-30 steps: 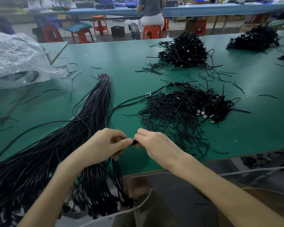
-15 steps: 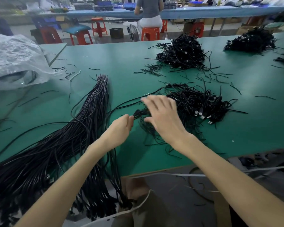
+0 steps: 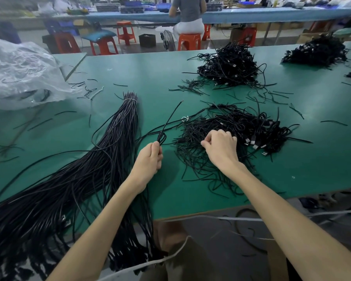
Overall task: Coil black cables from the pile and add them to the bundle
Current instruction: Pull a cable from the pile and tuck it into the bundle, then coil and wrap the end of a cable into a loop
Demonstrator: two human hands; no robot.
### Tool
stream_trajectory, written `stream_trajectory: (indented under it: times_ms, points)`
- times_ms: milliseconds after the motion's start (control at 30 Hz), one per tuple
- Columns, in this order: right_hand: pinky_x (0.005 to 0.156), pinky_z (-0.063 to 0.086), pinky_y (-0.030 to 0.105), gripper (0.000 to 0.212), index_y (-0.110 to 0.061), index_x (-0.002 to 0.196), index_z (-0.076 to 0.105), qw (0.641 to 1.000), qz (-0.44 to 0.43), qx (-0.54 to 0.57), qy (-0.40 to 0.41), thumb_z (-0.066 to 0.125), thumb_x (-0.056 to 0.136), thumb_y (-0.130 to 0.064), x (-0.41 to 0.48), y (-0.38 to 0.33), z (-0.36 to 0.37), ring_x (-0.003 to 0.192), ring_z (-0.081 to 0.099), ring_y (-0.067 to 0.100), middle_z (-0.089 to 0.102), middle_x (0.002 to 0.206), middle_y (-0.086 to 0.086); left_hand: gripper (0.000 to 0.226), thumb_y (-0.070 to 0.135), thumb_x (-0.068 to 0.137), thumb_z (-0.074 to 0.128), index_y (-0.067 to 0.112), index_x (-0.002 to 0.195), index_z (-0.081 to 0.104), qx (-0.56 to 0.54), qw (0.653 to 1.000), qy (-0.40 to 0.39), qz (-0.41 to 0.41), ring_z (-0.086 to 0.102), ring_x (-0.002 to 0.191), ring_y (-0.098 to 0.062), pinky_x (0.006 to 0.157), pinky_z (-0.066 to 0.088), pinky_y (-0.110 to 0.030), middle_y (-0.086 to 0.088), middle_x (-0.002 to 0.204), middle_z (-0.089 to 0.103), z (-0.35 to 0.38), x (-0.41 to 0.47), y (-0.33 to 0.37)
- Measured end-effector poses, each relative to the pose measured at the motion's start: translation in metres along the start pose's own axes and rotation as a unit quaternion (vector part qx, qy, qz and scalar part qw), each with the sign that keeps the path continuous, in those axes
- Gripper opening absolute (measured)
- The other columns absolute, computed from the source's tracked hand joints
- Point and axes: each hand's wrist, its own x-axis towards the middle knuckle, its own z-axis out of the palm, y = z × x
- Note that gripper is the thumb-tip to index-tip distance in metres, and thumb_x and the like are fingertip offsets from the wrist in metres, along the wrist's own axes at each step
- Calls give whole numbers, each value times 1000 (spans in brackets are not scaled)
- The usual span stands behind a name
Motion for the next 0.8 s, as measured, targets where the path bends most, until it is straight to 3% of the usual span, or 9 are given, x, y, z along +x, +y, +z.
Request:
stream_trajectory:
  times_ms: [167, 267, 333, 433, 533, 800]
  points:
    - [93, 41, 38, 14, -16, 97, 65, 993, 9, 118, 10, 61, 102, -28, -5, -4, -14, 95, 60, 21, 66, 96, 2, 36, 29, 113, 29, 14, 83, 39, -12, 1000, -4, -3, 24, 50, -9, 43, 23, -19, 7, 64, 30, 1, 1, 0]
    - [70, 44, 14, 12, -22, 91, 60, 960, -28, 278, 1, 62, 102, -25, -22, -24, -20, 73, 58, 0, 63, 85, -5, 35, 27, 113, 29, 15, 81, 36, -12, 1000, -3, -1, 23, 51, -10, 43, 23, -17, 6, 65, 28, 2, 1, 1]
    - [77, 40, 15, 11, -23, 90, 61, 963, -89, 256, 10, 65, 100, -24, -32, -39, -15, 81, 55, 1, 62, 91, -8, 32, 25, 112, 30, 14, 82, 36, -14, 1000, -3, 5, 22, 52, -10, 43, 23, -16, 4, 66, 26, 3, 1, 2]
    - [93, 31, 30, 8, -21, 94, 64, 974, -137, 173, 51, 64, 99, -27, -32, -56, -7, 99, 50, 12, 60, 102, -8, 30, 24, 112, 30, 13, 85, 38, -21, 1000, 4, 5, 23, 51, -8, 43, 24, -15, 5, 65, 27, 4, 0, 4]
    - [96, 40, 39, 9, -19, 94, 66, 965, -140, 218, 37, 64, 100, -26, -31, -62, -2, 97, 54, 16, 64, 97, -7, 30, 24, 112, 30, 12, 85, 38, -17, 1000, 5, 14, 24, 50, -7, 44, 24, -15, 5, 64, 28, 4, -2, 5]
    - [98, 33, 37, 10, -20, 94, 65, 972, -201, 121, 31, 62, 100, -28, -39, -66, 14, 99, 54, 16, 65, 98, -8, 33, 21, 111, 33, 13, 80, 38, -13, 1000, 10, 19, 26, 52, -9, 46, 26, -18, 6, 63, 31, 5, 0, 4]
